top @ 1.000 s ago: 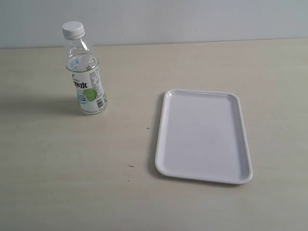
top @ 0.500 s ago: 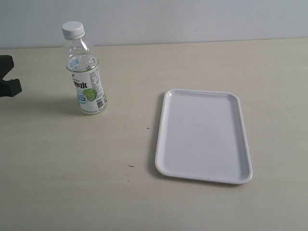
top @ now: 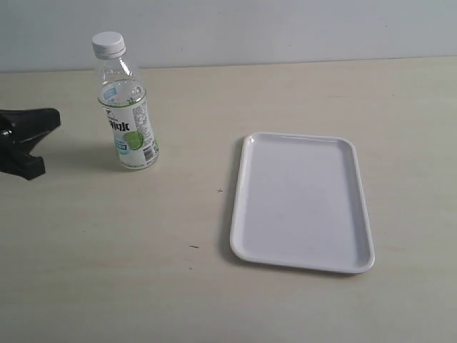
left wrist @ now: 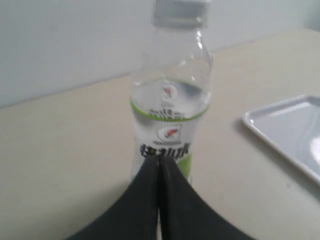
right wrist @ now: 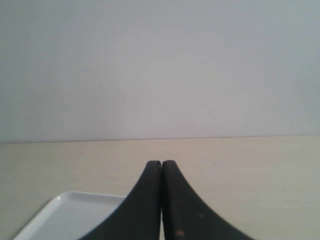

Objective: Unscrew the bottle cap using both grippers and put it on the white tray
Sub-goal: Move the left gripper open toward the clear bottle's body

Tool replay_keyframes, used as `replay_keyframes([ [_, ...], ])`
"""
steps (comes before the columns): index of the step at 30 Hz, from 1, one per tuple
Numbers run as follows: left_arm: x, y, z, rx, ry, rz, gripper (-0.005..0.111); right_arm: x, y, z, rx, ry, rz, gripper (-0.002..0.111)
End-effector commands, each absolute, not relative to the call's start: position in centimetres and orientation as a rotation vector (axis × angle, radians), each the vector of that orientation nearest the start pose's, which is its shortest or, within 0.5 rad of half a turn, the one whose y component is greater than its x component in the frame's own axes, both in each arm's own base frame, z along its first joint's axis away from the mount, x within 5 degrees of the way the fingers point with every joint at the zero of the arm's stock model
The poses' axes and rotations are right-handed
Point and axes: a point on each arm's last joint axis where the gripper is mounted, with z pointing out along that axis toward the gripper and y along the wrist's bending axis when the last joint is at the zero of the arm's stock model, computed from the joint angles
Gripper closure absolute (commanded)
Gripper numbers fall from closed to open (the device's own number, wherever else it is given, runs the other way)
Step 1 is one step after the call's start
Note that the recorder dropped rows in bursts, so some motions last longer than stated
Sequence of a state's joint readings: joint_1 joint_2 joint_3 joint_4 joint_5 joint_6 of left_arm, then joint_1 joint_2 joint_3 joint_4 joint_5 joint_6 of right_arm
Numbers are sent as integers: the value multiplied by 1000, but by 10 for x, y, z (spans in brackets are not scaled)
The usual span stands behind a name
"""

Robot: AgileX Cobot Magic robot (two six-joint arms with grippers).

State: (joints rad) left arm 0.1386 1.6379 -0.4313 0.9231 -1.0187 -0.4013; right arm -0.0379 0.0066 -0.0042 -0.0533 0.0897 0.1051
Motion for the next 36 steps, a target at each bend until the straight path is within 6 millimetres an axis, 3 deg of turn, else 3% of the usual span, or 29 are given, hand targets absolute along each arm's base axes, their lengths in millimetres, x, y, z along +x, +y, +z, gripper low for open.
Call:
replay_keyframes([
  [1,274,-27,139,649,1828,-516,107,56,-3,205,76,1568,2,108],
  [6,281,-28,123,635,1791,-559,107,56,-3,205,76,1568,2,108],
  [11,295,-26,110,754,1711,-466,107,56,-3,205,76,1568,2,108],
  [17,310,-32,97,947,1621,-538,107,56,-3,205,76,1568,2,108],
  [26,332,-28,74,897,1661,-550,104,56,-3,205,76,1568,2,108],
  [29,334,-27,72,882,1671,-543,83,56,-3,205,76,1568,2,108],
  [34,335,-28,72,885,1669,-543,30,56,-3,205,76,1568,2,108],
  [36,335,-28,72,885,1669,-543,23,56,-3,205,76,1568,2,108],
])
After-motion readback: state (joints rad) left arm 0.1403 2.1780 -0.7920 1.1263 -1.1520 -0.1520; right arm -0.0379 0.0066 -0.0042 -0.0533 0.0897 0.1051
